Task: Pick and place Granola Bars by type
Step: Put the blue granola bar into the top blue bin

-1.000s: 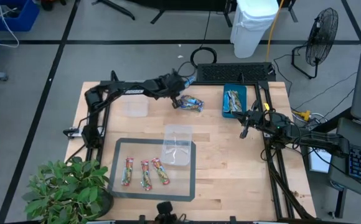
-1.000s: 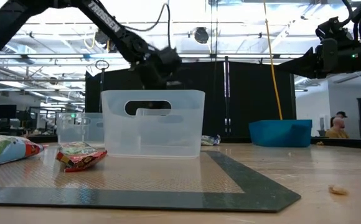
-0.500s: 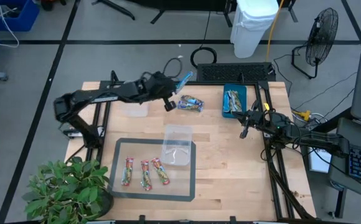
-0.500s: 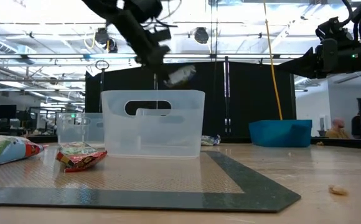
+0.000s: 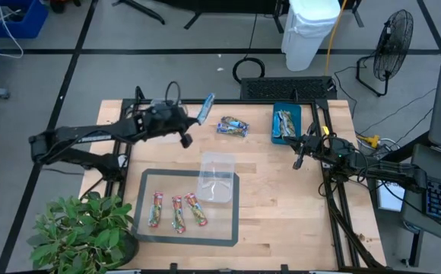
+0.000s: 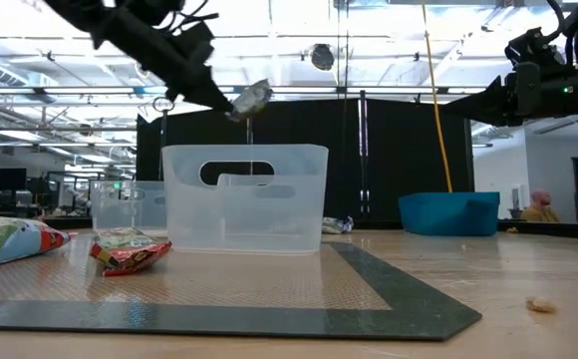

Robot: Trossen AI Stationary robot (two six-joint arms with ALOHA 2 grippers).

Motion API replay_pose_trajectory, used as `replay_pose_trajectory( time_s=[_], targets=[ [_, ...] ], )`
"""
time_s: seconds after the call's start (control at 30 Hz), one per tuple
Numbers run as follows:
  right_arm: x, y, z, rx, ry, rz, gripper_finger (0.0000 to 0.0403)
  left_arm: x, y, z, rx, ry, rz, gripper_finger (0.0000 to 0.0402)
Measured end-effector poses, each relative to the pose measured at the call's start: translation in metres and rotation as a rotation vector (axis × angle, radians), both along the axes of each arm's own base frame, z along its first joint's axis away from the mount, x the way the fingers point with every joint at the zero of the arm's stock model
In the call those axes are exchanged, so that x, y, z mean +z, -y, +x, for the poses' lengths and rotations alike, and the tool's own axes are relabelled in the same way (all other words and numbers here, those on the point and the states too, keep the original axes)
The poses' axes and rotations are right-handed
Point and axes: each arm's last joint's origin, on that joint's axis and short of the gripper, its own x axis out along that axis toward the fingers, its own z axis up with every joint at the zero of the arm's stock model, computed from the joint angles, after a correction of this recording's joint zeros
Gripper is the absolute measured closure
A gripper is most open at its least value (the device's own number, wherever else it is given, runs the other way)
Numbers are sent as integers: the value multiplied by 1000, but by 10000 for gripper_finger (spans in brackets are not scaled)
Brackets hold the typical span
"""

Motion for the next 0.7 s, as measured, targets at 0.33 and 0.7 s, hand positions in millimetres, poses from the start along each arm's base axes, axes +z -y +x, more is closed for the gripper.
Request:
replay_pose_trajectory(
  time_s=[0.33, 0.7],
  targets=[
    [0, 0, 0, 0, 0, 0, 399, 0, 16, -40, -39, 128, 27, 401],
    [0, 0, 0, 0, 0, 0, 399, -17, 24, -66, 24, 199, 56, 401]
  ],
)
